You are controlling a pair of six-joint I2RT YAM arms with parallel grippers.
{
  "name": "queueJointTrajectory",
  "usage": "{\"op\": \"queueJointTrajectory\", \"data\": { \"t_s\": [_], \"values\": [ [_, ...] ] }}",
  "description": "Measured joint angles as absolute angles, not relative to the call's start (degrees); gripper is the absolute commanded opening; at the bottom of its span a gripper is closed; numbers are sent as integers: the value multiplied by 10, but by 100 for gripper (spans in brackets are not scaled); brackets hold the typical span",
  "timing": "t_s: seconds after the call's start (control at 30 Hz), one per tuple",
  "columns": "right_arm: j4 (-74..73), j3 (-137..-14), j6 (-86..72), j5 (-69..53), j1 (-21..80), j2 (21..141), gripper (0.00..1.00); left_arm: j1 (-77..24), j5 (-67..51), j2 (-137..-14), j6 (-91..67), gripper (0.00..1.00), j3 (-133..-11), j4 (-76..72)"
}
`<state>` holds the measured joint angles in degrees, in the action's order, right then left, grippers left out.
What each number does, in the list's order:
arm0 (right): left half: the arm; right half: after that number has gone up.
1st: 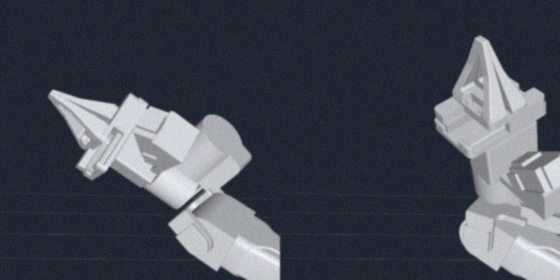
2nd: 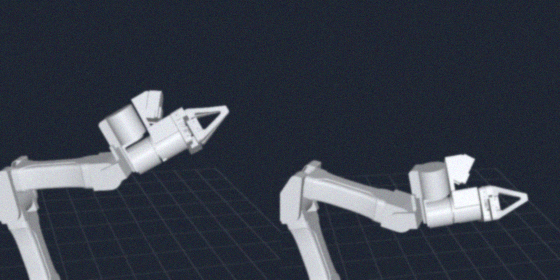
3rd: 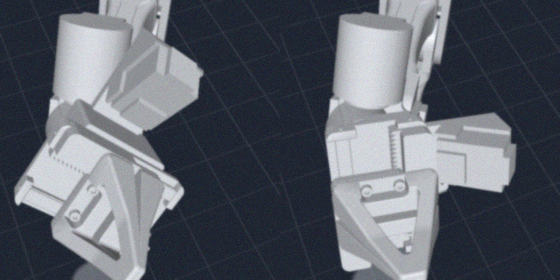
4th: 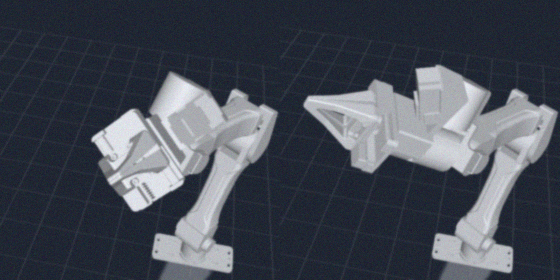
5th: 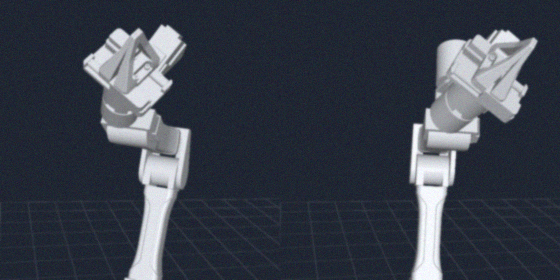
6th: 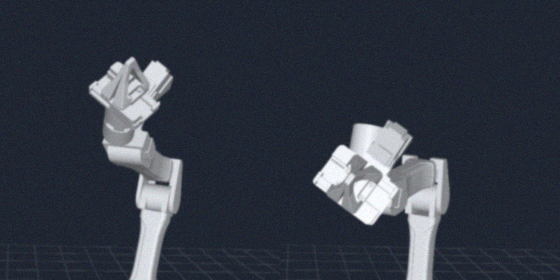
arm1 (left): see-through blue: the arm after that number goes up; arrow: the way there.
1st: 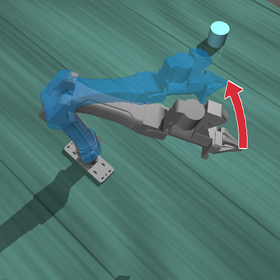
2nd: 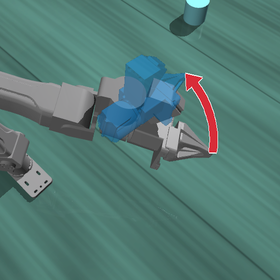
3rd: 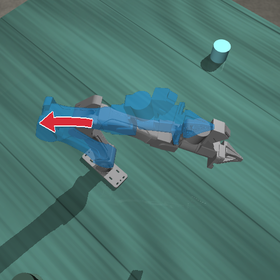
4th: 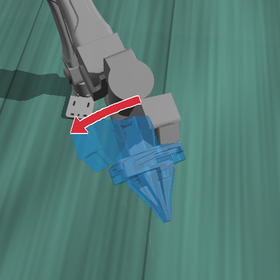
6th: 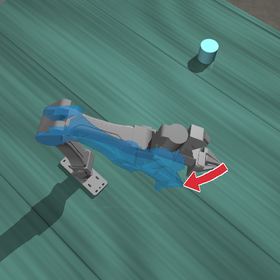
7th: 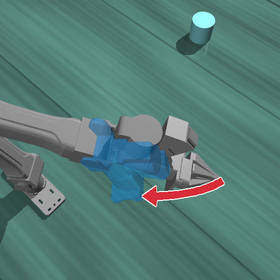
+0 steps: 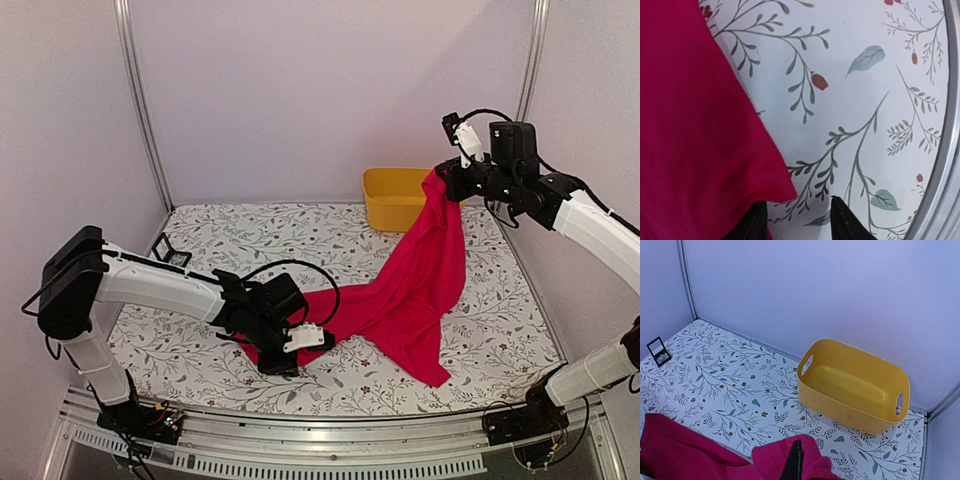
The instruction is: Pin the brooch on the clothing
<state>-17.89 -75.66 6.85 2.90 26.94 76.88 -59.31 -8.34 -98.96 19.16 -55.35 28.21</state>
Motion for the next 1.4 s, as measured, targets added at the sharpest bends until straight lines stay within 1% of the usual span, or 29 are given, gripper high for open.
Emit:
{"op": "queueJointTrajectory", "data": {
  "t_s": [0.17,0.3,0.4,0.63,0.8,0.9,0.97,1.1,1.13,1.2,1.23,1.4],
  "values": [
    [-178,-757,69,29,269,769,0,-606,-91,-998,205,40,-583,292],
    [-178,-757,69,29,269,769,0,-618,-140,-997,239,41,-601,299],
    [-178,-757,69,29,269,769,0,-620,-148,-998,257,41,-601,309],
    [-176,-753,69,29,269,769,0,-620,-82,-1035,267,41,-608,311],
    [-175,-750,69,29,269,769,0,-613,-43,-1042,267,38,-607,300],
    [-175,-749,69,29,269,769,0,-609,-26,-1042,266,34,-607,293],
    [-175,-749,69,29,269,769,0,-609,-16,-1042,265,29,-607,290],
    [-175,-749,69,29,269,769,0,-609,12,-1042,264,22,-605,279],
    [-175,-749,69,29,269,769,0,-609,20,-1042,263,18,-604,278],
    [-175,-749,69,29,269,769,0,-608,36,-1041,263,3,-602,273],
    [-175,-749,69,29,269,769,0,-608,44,-1041,266,0,-600,270],
    [-175,-749,69,29,269,769,0,-607,91,-1040,256,0,-595,264]
  ]
}}
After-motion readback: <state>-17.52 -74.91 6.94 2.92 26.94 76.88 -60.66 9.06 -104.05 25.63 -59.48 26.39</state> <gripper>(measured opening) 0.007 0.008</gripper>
